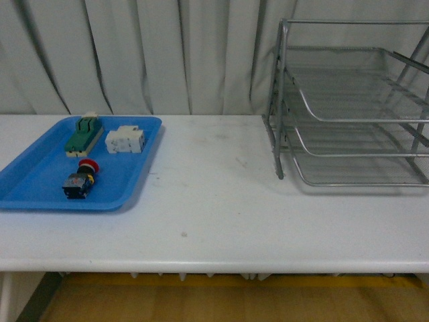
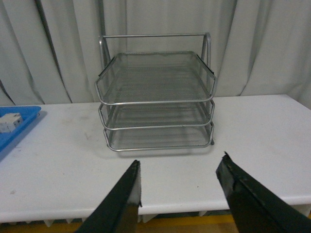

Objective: Place button on rack with both arms

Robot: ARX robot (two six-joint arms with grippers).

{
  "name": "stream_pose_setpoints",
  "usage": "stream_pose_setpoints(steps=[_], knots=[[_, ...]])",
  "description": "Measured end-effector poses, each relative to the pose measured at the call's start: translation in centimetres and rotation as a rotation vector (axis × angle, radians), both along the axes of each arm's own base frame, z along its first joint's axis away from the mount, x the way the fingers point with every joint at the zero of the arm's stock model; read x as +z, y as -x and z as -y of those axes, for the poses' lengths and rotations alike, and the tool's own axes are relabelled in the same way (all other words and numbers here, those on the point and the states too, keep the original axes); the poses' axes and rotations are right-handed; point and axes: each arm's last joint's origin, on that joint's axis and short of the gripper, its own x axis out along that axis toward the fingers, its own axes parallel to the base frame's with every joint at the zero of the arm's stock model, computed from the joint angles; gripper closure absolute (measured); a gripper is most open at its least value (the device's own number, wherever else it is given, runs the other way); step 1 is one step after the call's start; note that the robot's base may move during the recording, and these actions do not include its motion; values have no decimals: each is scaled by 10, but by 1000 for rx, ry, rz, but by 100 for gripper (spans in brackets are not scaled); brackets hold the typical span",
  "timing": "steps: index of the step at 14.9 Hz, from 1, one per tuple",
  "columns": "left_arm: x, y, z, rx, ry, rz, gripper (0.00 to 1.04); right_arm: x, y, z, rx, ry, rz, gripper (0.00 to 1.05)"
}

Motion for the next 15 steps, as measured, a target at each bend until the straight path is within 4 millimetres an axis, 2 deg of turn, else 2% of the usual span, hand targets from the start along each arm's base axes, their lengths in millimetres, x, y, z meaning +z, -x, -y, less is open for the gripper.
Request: stream_pose_setpoints(steps=[2,4,5,13,15], knots=[[0,0,0,0,0,0,21,0,0,0,0,0,0,27],[0,0,0,0,0,0,5,0,0,0,0,0,0,8],[0,0,0,0,0,0,7,0,0,0,0,0,0,7],[0,0,0,0,0,0,7,0,0,0,1,0,-4,6],[0,0,0,0,0,0,7,-2,-8,-1,73,-33,-136,6]])
